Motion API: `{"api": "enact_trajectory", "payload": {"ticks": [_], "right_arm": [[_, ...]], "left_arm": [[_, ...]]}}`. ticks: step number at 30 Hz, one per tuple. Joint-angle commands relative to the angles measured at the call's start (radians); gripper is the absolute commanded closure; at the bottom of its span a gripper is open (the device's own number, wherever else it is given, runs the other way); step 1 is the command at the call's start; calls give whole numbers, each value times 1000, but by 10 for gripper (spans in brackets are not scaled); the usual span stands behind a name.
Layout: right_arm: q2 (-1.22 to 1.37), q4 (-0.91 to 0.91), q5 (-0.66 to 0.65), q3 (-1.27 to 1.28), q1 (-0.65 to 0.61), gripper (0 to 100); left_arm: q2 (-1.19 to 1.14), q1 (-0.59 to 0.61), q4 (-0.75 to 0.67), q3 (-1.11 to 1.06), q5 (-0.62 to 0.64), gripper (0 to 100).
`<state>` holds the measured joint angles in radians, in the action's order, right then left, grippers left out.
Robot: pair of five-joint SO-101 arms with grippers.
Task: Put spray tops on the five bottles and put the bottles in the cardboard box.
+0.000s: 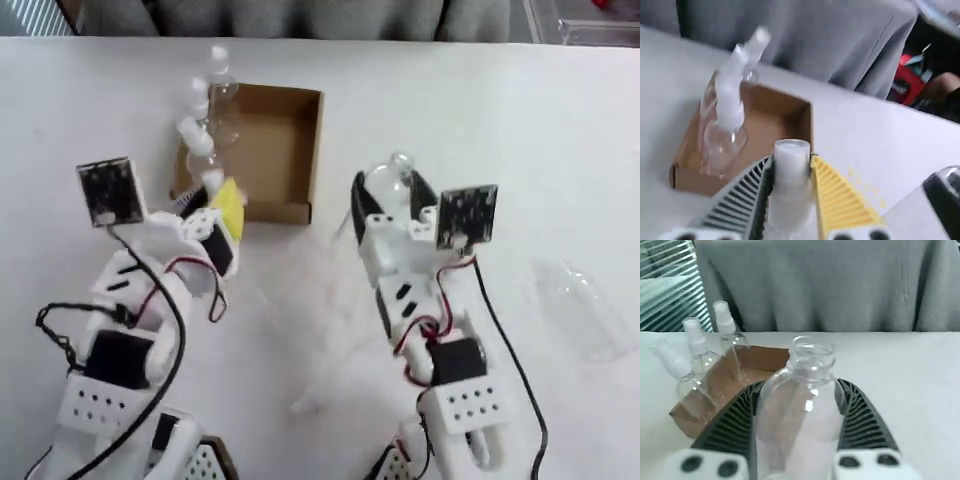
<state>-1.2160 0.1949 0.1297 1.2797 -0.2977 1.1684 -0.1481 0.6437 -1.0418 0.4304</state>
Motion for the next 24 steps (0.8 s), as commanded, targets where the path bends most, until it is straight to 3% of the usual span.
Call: {"api": "enact_trajectory", "payload": {"ticks": [1,7,13,20,24], "right_arm": [[-137,-25,-2,28,-56,982],[-211,-25,-83,110,-183,982],[-214,-27,-126,149,-255,982],[-216,-25,-129,178,-295,982],[-216,-25,-129,192,-334,982]], "left_arm": [[104,8,-219,17,-91,976],[108,2,-437,37,-196,976],[85,2,-338,229,-198,977],[-117,10,-204,523,-198,977],[-176,1,-196,594,-195,977]]}}
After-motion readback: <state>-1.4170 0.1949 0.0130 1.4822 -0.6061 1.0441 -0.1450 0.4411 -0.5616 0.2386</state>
